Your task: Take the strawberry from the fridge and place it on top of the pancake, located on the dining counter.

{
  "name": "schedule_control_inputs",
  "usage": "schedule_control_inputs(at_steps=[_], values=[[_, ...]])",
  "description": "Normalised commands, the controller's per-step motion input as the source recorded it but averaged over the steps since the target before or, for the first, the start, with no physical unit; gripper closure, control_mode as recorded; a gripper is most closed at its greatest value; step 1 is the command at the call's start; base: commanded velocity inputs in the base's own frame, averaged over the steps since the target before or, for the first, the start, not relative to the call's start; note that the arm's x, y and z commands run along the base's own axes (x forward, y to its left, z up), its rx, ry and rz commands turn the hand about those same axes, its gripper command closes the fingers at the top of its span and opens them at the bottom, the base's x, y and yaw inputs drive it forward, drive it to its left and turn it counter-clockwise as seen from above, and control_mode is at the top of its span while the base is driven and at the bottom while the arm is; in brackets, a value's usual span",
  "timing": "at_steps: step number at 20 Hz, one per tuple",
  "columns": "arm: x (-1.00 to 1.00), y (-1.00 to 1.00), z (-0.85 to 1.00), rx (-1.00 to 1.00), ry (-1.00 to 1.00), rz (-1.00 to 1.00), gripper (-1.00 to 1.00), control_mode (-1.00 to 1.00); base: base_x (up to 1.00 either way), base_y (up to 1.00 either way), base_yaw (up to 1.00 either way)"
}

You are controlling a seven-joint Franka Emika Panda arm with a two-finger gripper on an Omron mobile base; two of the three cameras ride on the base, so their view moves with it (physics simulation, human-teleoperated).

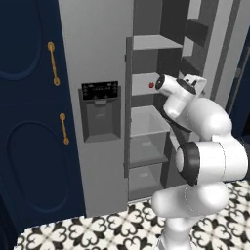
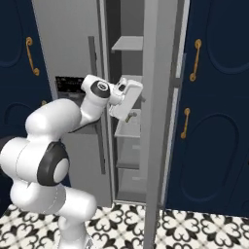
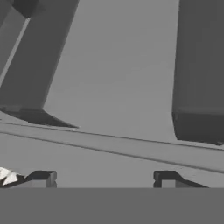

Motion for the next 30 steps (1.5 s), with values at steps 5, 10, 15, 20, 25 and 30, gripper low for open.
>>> schedule_control_inputs(at_steps=[5,10,15,20,25,30], values=[[0.0,-0.72,0.01,0.0,0.01,0.01,-1.0,-1.0,0.0,0.0,0.0],[0.0,-0.56,0.08,0.06,0.0,0.04,-1.0,-1.0,0.0,0.0,0.0],[-0.01,-0.08,0.05,0.06,0.0,0.02,-1.0,-1.0,0.0,0.0,0.0],[-0.36,0.54,0.41,0.03,0.01,0.09,-1.0,-1.0,0.0,0.0,0.0],[-0.57,0.93,-0.03,0.49,0.02,0.01,-1.0,-1.0,0.0,0.0,0.0],[-0.95,0.97,-0.07,0.69,-0.04,-0.17,-1.0,-1.0,0.0,0.0,0.0]])
